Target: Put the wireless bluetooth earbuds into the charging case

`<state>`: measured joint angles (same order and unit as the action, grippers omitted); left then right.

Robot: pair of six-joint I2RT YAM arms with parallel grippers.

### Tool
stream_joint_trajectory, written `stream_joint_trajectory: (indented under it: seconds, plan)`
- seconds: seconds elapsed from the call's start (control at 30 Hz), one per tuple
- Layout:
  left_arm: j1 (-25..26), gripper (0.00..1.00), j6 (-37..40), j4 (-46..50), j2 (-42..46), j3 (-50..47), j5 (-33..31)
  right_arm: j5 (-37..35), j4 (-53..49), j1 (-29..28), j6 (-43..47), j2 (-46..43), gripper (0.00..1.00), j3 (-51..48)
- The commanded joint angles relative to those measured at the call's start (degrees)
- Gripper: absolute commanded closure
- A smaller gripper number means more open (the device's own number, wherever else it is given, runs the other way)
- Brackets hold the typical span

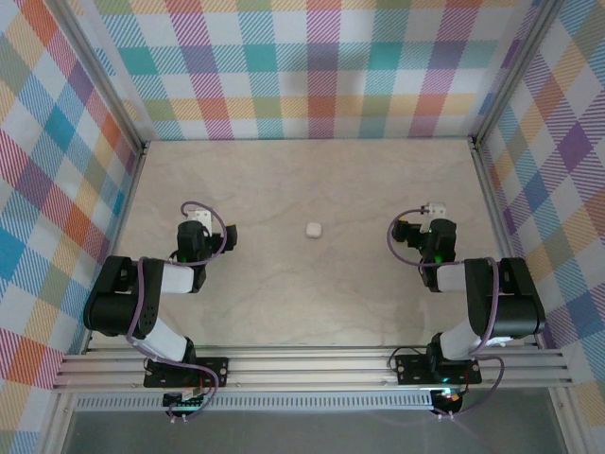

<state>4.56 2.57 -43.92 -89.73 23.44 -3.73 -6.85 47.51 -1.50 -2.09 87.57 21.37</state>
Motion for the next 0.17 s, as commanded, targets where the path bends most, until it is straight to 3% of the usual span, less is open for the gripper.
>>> stream_joint_trajectory:
  seconds: [0.0,0.13]
  plan:
    - [-0.9,0.00,-0.5,-1.8,0.1,1.0,-0.2,1.8,1.0,-0.1,0.6,0.5,0.00,1.7]
    - [-0.9,0.00,-0.5,-1.7,0.2,0.9,-0.3,1.9,1.2,0.1,0.6,0.3,0.00,1.6]
